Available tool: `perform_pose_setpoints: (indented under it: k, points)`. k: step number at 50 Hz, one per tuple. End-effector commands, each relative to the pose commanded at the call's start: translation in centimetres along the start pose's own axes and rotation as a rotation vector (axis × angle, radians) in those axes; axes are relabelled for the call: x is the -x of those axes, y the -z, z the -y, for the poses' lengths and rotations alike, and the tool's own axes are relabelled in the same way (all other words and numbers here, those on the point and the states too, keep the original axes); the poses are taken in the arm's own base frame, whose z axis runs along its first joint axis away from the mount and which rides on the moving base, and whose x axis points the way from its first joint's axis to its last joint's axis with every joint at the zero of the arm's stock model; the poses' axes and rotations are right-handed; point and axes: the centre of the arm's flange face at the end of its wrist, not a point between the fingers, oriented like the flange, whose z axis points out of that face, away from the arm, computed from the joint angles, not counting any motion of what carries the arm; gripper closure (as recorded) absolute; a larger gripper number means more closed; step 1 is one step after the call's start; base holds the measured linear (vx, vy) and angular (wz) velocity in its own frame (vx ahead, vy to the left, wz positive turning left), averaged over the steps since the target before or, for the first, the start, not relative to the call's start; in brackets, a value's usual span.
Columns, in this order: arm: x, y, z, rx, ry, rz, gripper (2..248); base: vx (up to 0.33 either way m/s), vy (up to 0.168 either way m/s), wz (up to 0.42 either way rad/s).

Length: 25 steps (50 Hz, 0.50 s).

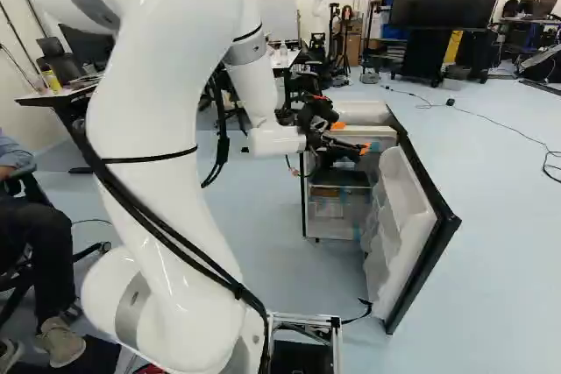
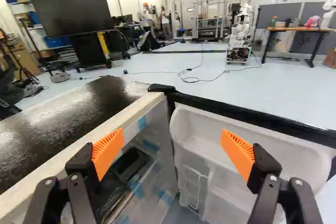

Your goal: Open the fridge door

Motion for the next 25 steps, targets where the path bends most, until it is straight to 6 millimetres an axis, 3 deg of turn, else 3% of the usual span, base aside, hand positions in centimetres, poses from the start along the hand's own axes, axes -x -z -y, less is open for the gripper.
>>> perform_pose_setpoints:
  k: [25]
  points:
    - [-0.1,7.2,-0.7,-0.314,0.087,0.050,3,0.000,0.000,0.000]
